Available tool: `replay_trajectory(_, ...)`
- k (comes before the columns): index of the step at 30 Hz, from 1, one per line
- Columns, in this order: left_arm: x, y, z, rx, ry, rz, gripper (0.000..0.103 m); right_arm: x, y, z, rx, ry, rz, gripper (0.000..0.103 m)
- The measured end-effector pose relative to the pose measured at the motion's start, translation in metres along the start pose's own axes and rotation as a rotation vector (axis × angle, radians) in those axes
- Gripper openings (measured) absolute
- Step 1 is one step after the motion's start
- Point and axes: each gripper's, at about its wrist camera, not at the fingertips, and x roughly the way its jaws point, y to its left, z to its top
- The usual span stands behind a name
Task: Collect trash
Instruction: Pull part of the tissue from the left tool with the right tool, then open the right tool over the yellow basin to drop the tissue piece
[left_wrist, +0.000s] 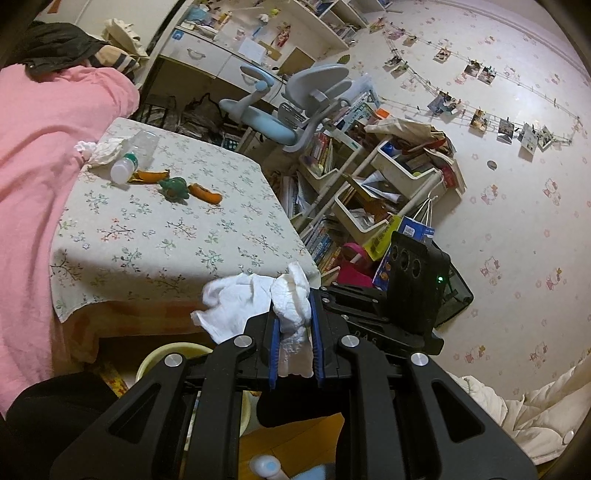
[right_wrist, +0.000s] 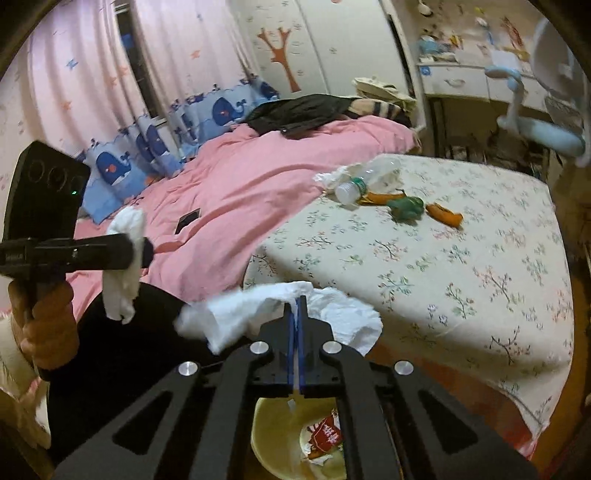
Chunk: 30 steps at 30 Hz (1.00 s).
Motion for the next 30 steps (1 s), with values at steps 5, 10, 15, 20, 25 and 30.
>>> replay_trajectory(5, -0.005, 0.006, 0.004, -0.011, -0.013, 0.018, 0.013, 0.01, 0.003, -0.005, -0.014, 0.058, -0.006, 0.002)
replay_trajectory(10, -0.008, 0.015, 0.01, -0.024, -0.03, 0.034, 0.013, 0.024, 0.004, -0.013, -0.014, 0.143, 0.017, 0.002)
replay_trajectory(15, -0.007, 0.024, 0.015, -0.034, -0.04, 0.043, 0.013, 0.046, 0.012, -0.026, -0.047, 0.267, 0.039, 0.002)
replay_trajectory(20, -0.005, 0.03, 0.017, -0.04, -0.041, 0.044, 0.013, 0.058, 0.012, -0.033, -0.046, 0.324, 0.034, 0.002)
replay_trajectory(25, -0.002, 0.038, 0.018, -0.055, -0.043, 0.039, 0.013, 0.067, 0.014, -0.037, -0.065, 0.363, 0.035, 0.002)
replay_trajectory(30, 0.002, 0.04, 0.021, -0.049, -0.043, 0.034, 0.013, 0.084, 0.019, -0.049, -0.087, 0.467, 0.048, 0.013)
